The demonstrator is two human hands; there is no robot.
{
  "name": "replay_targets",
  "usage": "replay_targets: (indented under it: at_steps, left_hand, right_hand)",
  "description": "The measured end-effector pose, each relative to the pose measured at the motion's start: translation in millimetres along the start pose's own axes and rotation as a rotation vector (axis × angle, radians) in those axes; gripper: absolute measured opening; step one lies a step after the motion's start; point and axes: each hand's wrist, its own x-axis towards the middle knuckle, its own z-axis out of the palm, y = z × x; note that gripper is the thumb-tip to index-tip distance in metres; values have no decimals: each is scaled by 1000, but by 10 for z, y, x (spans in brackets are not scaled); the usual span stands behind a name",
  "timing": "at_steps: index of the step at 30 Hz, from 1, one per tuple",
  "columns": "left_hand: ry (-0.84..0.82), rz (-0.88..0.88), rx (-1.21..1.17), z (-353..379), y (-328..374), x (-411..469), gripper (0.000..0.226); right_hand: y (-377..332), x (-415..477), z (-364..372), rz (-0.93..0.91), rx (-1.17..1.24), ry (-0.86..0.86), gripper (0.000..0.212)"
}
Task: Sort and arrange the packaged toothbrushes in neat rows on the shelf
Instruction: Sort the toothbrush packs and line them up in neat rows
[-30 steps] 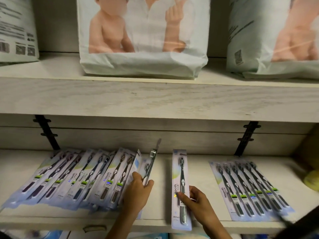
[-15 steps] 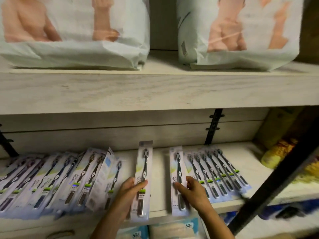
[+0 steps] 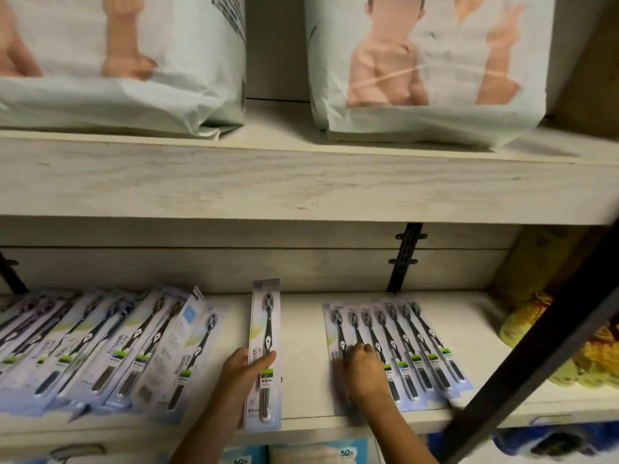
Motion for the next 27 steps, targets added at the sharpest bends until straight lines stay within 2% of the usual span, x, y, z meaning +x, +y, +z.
replay_targets:
  at_steps: [3,15,17,19,22,24,27]
  left_hand:
    - [-7,-15,-11,29,8,24,19]
    - [-80,-39,-37,220,-39,114,23]
    - [-89,-33,-28,245,-32,116,23]
    - [-102,-17,-43,279,-11,105,21]
    - [-151,2,-90,342,45,55,17]
    - [-175,-2,-139,370,68,45,15]
    - [-186,-8,-129,396,72,57,17]
  right_hand:
    - [-33,-74,33,20,-64,38,41]
    - [-7,-104,-23,25,-138,87,38]
    - [-92,-184,-81,-19,-41,138,38]
    - [-232,-307,-130,-76,226,138,41]
    - [-478,-484,-137,-117,570,-64,46]
    - [-541,-548,-91,-112,622,-127,50]
    - [-526,-540,-75,-88,608,-66,52]
